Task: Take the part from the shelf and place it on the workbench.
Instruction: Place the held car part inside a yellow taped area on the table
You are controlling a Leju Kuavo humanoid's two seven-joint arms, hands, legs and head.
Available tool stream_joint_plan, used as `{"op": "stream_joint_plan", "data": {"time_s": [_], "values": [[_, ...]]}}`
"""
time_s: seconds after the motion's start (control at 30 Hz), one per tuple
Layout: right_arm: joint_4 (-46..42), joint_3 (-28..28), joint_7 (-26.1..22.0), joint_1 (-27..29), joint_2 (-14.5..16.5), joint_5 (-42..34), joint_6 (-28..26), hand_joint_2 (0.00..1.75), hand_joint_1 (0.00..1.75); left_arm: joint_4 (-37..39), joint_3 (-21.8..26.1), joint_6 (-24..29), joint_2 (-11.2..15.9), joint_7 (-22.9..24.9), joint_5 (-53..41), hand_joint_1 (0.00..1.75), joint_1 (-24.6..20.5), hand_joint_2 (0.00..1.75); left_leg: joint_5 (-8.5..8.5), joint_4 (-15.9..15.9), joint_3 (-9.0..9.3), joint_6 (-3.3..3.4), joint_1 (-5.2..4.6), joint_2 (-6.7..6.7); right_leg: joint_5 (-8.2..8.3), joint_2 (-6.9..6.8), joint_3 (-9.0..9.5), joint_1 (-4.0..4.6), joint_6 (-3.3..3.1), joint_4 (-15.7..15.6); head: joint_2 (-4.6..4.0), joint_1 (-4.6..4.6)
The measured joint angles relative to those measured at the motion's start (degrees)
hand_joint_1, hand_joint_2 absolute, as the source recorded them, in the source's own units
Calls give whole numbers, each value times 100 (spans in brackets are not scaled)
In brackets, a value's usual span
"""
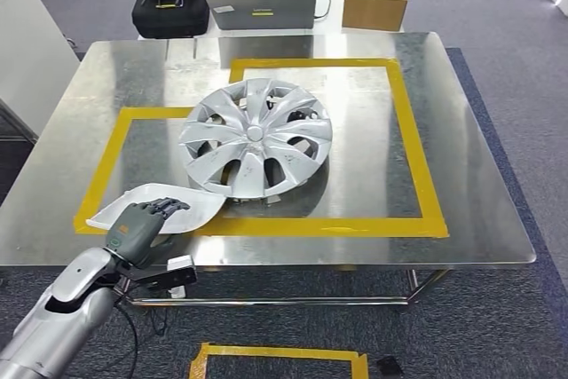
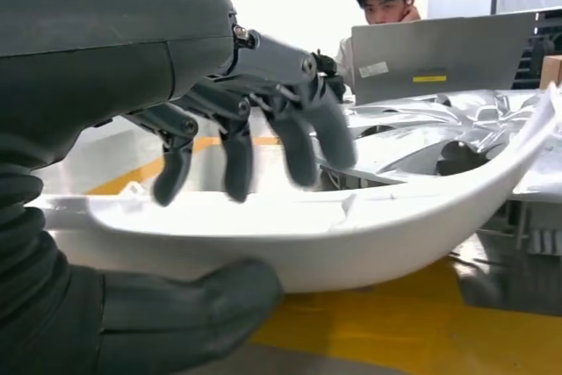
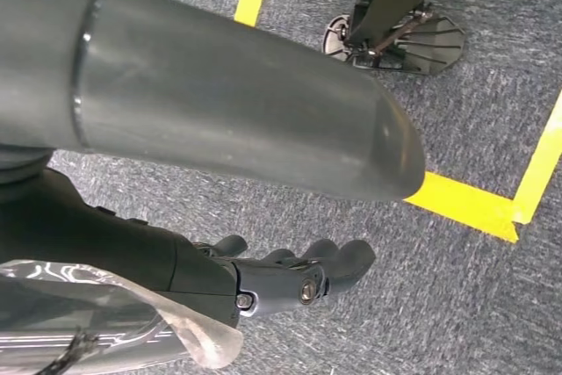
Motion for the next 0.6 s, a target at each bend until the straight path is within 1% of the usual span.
{"op": "stream_joint_plan", "data": {"time_s": [0.03, 0.07, 0.1, 0.13, 0.17, 0.23, 0.27, 0.3, 0.33, 0.37, 0.4, 0.43, 0.47, 0.5, 0.53, 0.57, 0.6], "values": [[0, 0, 0, 0, 0, -2, -1, 0, 0, -7, -4, 36, -4, 2, 65, 0, 6, 0, 231, -397, 176, 37, -7, 0, -6, 5, 12, 6, 2, -1, 0, 0], [2, -1, 1, -1, 3, -5, -2, 0, 0, -17, -1, 80, -12, 3, 141, 0, 14, 0, 396, -784, 353, 78, -21, 3, -12, 7, 16, 17, 11, 0, 0, 3], [3, -1, 2, -3, 7, -9, -4, 0, 0, -34, 8, 128, -25, 5, 227, 0, 30, 0, 494, -1101, 490, 111, -38, 6, -14, 10, 9, 24, 27, 2, 0, 2], [5, -2, 4, -3, 10, -14, -8, 0, 0, -57, 25, 175, -44, 9, 329, 0, 62, 0, 524, -1285, 563, 134, -54, 8, -13, 9, -5, 27, 48, 1, 1, 6], [7, -2, 8, -3, 13, -19, -13, 0, 0, -90, 54, 224, -78, 11, 467, 0, 114, 0, 496, -1340, 580, 146, -68, 10, -8, 8, -17, 28, 76, -5, 1, 7], [7, -2, 17, 2, 13, -31, -26, 0, 0, -206, 173, 332, -186, -6, 846, 0, 281, 0, 510, -1404, 592, 177, -56, 14, -19, 8, -31, 21, 138, -8, 1, 8], [7, -2, 21, 6, 13, -36, -36, 0, 0, -278, 258, 392, -262, -25, 1041, 0, 368, 0, 523, -1435, 606, 204, -41, 18, -80, 6, -65, 21, 168, 58, 0, 10], [7, -2, 23, 8, 13, -41, -45, 0, 0, -344, 337, 443, -335, -45, 1193, 0, 443, 0, 539, -1466, 620, 231, -23, 22, -196, 5, -154, 20, 196, 239, 0, 19], [7, -2, 24, 10, 13, -45, -55, 0, 0, -400, 406, 491, -411, -73, 1317, 0, 511, 0, 547, -1481, 628, 250, -12, 26, -361, 4, -302, 12, 219, 540, 0, 27], [7, -2, 24, 11, 14, -48, -66, 0, 0, -456, 469, 551, -483, -122, 1463, 0, 585, 0, 545, -1483, 628, 265, -11, 26, -543, 0, -490, 6, 241, 927, 0, 37], [8, -2, 24, 14, 15, -50, -81, 0, 0, -520, 537, 628, -560, -190, 1661, 0, 680, 0, 541, -1482, 628, 271, -13, 27, -685, -1, -677, -3, 262, 1303, 0, 40], [8, -2, 24, 20, 17, -51, -100, 0, 0, -602, 626, 728, -654, -282, 1914, 0, 791, 0, 536, -1481, 629, 273, -13, 29, -742, -4, -806, -11, 281, 1544, 0, 40], [9, -3, 25, 29, 19, -52, -124, 0, 0, -706, 735, 848, -756, -385, 2201, 0, 905, 0, 530, -1477, 631, 271, -11, 30, -687, -8, -836, -18, 297, 1577, 0, 42], [9, -3, 26, 37, 20, -52, -152, 0, 0, -826, 850, 985, -865, -492, 2483, 0, 1018, 0, 522, -1471, 637, 261, -6, 28, -526, -13, -745, -26, 307, 1369, 0, 43], [9, -4, 27, 42, 20, -52, -180, 0, 0, -960, 966, 1129, -974, -599, 2746, 0, 1121, 0, 509, -1460, 644, 244, 1, 23, -307, -19, -561, -37, 315, 988, 0, 44], [9, -4, 29, 41, 24, -51, -206, 0, 0, -1097, 1077, 1269, -1076, -700, 2978, 0, 1212, 0, 491, -1442, 648, 217, -2, 17, -149, -19, -355, -43, 322, 585, 0, 46], [9, -4, 30, 37, 37, -51, -227, 0, 0, -1227, 1179, 1387, -1166, -786, 3156, 0, 1290, 0, 471, -1413, 643, 187, -9, 12, -48, -13, -180, -47, 305, 260, 0, 47]]}}
